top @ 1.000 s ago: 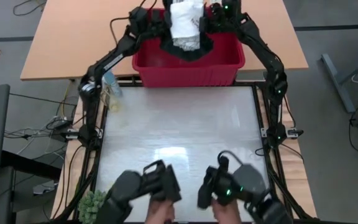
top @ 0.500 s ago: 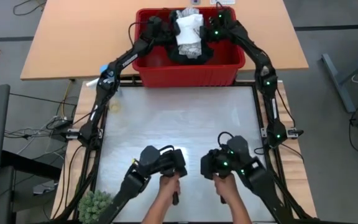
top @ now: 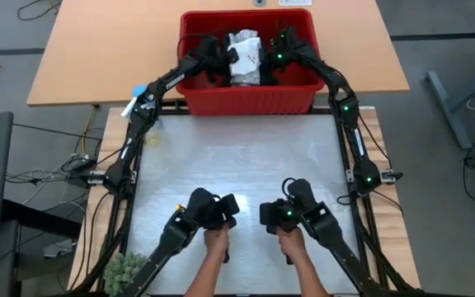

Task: Fold Laundry from Bin
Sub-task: Put the stacked folded clothes into the red laundry bin

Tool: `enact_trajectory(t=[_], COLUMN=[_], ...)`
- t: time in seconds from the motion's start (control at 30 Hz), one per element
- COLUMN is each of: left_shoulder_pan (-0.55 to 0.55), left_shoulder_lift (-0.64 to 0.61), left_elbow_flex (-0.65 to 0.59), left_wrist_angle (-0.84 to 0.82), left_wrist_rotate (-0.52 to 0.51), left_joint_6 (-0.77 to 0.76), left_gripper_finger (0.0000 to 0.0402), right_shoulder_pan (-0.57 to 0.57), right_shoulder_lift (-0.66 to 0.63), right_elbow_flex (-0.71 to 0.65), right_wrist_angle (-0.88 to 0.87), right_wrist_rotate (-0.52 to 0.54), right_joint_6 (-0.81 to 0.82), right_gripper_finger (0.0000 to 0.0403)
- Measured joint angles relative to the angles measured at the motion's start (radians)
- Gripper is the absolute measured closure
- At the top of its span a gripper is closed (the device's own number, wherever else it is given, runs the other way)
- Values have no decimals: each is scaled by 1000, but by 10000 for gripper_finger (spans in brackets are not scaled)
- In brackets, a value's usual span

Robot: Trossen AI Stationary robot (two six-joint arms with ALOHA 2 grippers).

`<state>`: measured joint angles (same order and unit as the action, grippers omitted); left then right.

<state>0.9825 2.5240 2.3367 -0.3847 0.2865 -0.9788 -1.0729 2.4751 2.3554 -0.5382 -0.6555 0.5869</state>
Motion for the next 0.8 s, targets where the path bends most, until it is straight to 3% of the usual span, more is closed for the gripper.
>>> enact_trajectory(t=[0.23,0.43,0.53,0.63,0.8], left_shoulder_pan=[7,3,3,8,31], left_shoulder_lift=[0,0,0,0,0], left_elbow_flex=[0,0,0,-1,-2], left_wrist_angle=[-52,-52,-52,-45,28], left_wrist_rotate=[-37,-48,-40,-3,159], left_joint_6=[47,65,105,134,101], left_gripper_finger=[343,288,257,222,164], right_shoulder_pan=[0,-13,-17,-26,-48], right_shoulder_lift=[0,-3,-3,-7,-34], right_elbow_flex=[-1,0,0,0,0], right_wrist_angle=[-7,-35,-35,-33,-27], right_wrist_rotate=[71,98,100,102,103], right_joint_6=[12,37,37,41,41], right_gripper_finger=[306,185,152,147,148])
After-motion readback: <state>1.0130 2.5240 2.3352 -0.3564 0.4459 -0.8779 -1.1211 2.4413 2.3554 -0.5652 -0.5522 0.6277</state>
